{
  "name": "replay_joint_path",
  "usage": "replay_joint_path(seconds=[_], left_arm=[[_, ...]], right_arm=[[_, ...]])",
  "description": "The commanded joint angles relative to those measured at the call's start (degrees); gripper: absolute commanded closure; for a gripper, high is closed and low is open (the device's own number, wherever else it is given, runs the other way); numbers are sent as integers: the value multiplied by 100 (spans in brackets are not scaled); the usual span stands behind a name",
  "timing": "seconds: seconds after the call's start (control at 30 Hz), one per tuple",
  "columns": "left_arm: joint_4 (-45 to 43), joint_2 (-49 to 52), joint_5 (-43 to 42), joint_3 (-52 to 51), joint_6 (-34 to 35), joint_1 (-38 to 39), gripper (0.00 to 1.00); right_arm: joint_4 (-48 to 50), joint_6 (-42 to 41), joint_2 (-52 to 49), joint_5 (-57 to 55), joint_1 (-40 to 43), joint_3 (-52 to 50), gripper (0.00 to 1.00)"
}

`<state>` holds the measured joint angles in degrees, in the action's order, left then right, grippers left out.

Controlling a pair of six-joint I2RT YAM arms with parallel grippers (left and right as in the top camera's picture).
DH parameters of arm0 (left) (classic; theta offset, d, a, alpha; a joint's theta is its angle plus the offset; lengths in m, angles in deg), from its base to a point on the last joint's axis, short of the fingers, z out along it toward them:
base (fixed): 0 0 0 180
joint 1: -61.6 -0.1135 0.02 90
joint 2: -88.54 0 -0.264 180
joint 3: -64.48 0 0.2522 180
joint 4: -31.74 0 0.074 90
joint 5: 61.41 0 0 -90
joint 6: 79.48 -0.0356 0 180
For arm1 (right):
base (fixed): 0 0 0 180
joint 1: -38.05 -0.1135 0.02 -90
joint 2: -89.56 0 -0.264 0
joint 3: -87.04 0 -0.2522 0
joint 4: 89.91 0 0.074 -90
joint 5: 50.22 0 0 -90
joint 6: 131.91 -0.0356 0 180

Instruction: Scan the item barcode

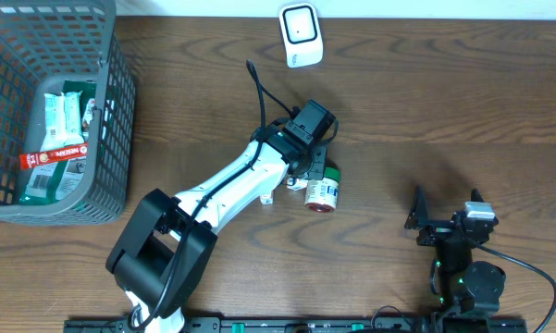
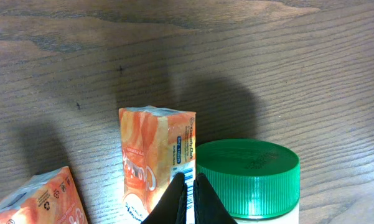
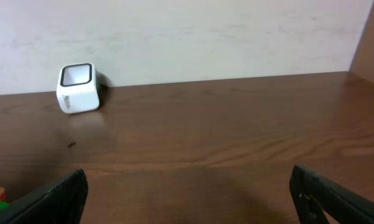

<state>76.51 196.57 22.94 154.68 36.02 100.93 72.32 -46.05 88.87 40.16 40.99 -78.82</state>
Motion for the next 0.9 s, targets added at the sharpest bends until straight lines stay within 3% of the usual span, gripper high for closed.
replay_joint_path(seconds=[0.0, 0.87], left_arm=[[-2, 35, 31, -63, 9, -2, 92], [83, -98, 31, -234, 7, -249, 92]], right_arm=[[-17, -74, 31, -11, 39, -9, 1], [-17, -74, 31, -11, 39, -9, 1]])
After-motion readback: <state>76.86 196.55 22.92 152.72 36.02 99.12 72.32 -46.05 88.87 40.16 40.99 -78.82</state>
